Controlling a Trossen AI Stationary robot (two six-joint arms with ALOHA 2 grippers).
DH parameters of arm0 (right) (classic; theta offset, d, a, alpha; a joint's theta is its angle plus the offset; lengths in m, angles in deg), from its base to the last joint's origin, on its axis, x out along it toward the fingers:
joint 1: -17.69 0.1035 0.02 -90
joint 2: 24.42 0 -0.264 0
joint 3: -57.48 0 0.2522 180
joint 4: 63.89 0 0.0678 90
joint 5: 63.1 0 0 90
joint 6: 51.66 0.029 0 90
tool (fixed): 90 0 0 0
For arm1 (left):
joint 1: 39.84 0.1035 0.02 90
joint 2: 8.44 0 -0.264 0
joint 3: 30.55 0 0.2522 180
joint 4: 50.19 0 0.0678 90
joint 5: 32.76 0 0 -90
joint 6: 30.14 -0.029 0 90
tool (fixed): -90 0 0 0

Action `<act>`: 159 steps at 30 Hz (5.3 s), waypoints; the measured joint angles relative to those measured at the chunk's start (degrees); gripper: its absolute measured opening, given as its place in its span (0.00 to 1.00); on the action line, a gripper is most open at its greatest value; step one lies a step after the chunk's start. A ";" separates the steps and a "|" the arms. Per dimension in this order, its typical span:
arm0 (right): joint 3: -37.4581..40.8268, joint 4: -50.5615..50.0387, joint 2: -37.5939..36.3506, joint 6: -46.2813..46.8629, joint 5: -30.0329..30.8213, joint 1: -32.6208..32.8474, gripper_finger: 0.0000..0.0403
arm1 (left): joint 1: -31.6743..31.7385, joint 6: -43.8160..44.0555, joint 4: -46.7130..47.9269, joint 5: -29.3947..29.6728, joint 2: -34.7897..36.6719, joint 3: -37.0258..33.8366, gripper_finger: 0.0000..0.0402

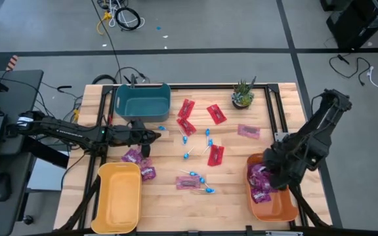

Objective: Sort candy
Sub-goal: Put the purple candy into the orange bin

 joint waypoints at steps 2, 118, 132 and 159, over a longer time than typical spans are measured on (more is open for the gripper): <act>0.00 -2.20 0.31 3.60 -0.88 1.46 0.10 | 0.00 -0.02 0.17 0.55 0.00 0.00 0.00; -7.25 111.64 51.18 -72.71 -6.25 -40.22 0.01 | -0.01 -7.56 -27.44 -14.22 8.02 0.02 0.00; -19.10 109.98 63.65 -72.78 -6.84 -41.03 0.02 | -0.01 -7.52 -29.44 -15.10 12.31 0.00 0.00; -31.36 96.87 74.90 -68.21 -8.62 -40.55 0.33 | 0.01 -9.13 -32.15 -15.46 14.69 0.02 0.00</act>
